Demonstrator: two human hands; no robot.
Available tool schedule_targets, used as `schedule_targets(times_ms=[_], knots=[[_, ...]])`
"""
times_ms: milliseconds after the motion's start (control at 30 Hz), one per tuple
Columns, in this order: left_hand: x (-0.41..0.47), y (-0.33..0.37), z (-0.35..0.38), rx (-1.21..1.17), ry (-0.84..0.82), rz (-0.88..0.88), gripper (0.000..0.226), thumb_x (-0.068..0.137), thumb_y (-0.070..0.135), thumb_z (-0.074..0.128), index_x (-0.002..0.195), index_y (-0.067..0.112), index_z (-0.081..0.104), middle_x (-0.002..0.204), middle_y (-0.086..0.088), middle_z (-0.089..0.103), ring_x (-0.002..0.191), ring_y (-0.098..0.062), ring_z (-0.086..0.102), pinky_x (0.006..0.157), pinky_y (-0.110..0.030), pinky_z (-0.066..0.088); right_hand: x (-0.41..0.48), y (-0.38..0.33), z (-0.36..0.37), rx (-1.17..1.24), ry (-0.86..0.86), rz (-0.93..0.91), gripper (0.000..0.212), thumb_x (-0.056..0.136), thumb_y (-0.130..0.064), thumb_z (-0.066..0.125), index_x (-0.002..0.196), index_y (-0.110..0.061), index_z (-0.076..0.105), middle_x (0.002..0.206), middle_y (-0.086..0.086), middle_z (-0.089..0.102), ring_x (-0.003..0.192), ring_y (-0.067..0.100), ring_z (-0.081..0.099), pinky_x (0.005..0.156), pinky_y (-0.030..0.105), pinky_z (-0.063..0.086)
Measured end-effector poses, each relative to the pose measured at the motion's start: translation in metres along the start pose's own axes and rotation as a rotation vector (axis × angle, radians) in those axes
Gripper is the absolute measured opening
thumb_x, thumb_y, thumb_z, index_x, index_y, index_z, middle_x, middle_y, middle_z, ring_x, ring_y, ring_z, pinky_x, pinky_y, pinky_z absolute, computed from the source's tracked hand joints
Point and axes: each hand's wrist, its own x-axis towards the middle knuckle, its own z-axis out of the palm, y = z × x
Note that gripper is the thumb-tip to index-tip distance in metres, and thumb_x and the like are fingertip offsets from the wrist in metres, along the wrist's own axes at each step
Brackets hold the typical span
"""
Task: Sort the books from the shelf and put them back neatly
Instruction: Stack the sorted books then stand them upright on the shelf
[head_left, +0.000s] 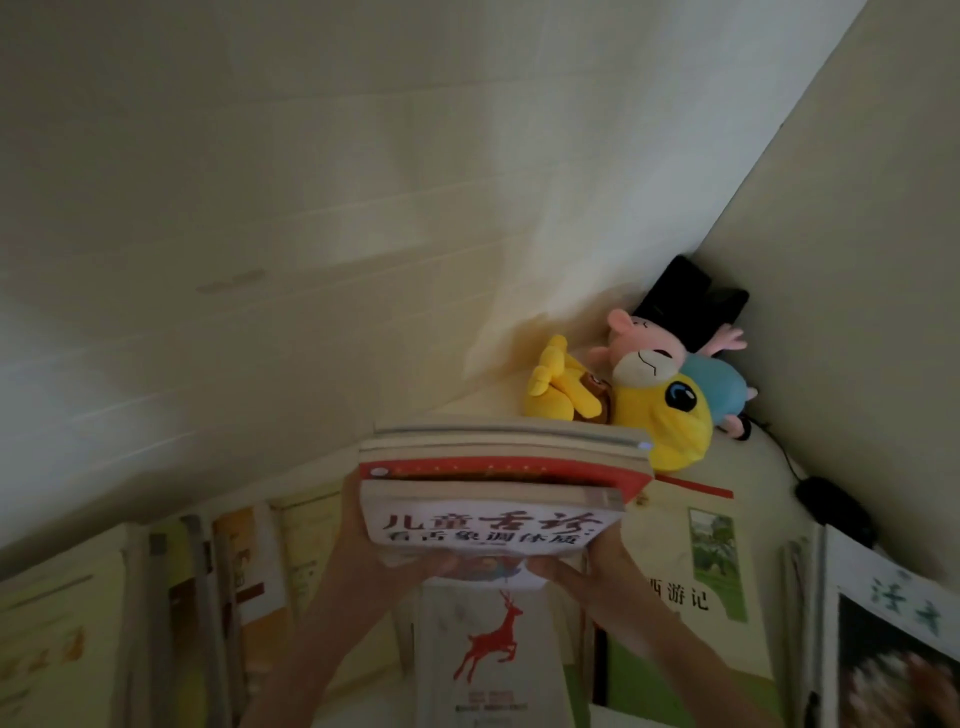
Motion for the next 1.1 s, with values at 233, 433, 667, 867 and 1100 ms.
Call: schedule_targets(times_ms=[233, 433, 667, 867, 1100], knots=[[0.016, 0.014, 0.006, 0.048, 0.044, 0.051, 0.086, 0.052, 0.04, 0.085, 0.126, 0.018, 0.046, 0.112, -0.002, 0.066, 0.101, -0.011, 0.067, 0.074, -0.027, 0.057, 0.002, -0.012, 0.003, -0.001, 0.063, -0.233, 0.08, 0.087, -0.021, 0.065, 0.113, -0.08, 0.017, 0.124, -0.041, 0.044, 0.121, -0.009, 0.046, 0.099, 0.027, 0.045], [0.027, 0.017, 0.003, 0.095, 0.058, -0.196, 0.043, 0.072, 0.013, 0.082, 0.108, 0.022, 0.059, 0.096, 0.005, 0.07, 0.077, -0.006, 0.068, 0.056, -0.021, 0.052, 0.019, -0.027, -0.012, 0.115, -0.057, -0.054, 0.061, 0.082, -0.015, 0.072, 0.133, -0.027, 0.04, 0.119, -0.01, 0.063, 0.098, 0.004, 0.065, 0.071, 0.017, 0.054], [0.004, -0.04, 0.019, 0.24, 0.048, -0.446, 0.029, 0.074, 0.015, 0.082, 0.096, 0.015, 0.063, 0.109, -0.013, 0.069, 0.078, -0.017, 0.067, 0.071, -0.038, 0.058, 0.029, 0.033, 0.017, -0.201, -0.038, 0.173, 0.052, 0.086, -0.026, 0.069, 0.131, -0.019, 0.044, 0.127, -0.001, 0.059, 0.112, 0.014, 0.058, 0.093, 0.029, 0.051], [0.012, -0.046, 0.017, 0.564, 0.129, -0.573, 0.114, 0.064, 0.045, 0.084, 0.147, 0.005, 0.017, 0.151, -0.021, 0.011, 0.14, -0.037, 0.015, 0.112, -0.05, 0.026, 0.017, 0.044, 0.023, -0.593, 0.222, 0.067, 0.091, 0.081, -0.056, 0.064, 0.149, -0.018, 0.016, 0.145, 0.003, 0.008, 0.137, 0.027, 0.007, 0.114, 0.047, 0.025], [-0.011, -0.001, 0.105, 0.533, -0.093, 0.062, 0.052, 0.092, 0.045, 0.052, 0.137, 0.022, 0.042, 0.146, 0.001, 0.025, 0.138, -0.015, 0.019, 0.115, -0.04, 0.023, -0.016, 0.068, -0.051, -0.409, 0.628, 0.212, 0.08, 0.083, -0.036, 0.07, 0.147, -0.016, 0.026, 0.151, 0.009, 0.011, 0.14, 0.03, 0.01, 0.113, 0.049, 0.022]])
